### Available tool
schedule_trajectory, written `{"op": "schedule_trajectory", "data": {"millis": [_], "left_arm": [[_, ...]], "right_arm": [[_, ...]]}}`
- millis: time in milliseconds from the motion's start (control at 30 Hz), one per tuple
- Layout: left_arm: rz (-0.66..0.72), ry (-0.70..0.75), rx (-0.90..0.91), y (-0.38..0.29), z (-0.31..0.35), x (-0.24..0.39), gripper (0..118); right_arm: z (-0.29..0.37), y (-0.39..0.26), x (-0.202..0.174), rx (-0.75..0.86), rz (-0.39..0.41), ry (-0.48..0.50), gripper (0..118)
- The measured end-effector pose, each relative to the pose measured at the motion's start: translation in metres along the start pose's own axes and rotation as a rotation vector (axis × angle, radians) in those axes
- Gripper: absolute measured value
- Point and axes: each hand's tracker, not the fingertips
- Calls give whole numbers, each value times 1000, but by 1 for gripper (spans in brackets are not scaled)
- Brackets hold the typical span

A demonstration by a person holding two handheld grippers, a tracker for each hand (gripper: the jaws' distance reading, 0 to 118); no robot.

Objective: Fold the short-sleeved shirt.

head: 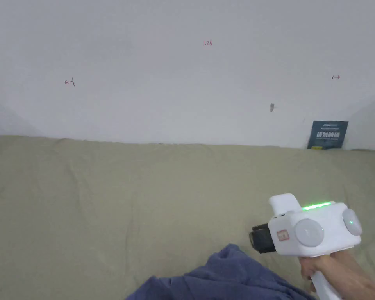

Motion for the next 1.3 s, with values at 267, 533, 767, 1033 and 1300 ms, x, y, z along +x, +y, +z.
{"op": "schedule_trajectory", "data": {"millis": [267,533,767,1033,1300], "left_arm": [[16,-28,-2,-1,-2,-2,0],[16,-30,-26,1,-9,-3,0],[67,-38,-47,9,2,-6,0],[102,86,120,29,77,-12,0],[118,207,340,71,193,-37,0]], "right_arm": [[-93,5,-26,-209,69,35,118],[-98,4,-33,-235,20,99,25],[10,7,-12,-90,9,36,4],[194,-18,87,125,-166,-34,4],[350,-75,146,290,-362,-44,5]]}}
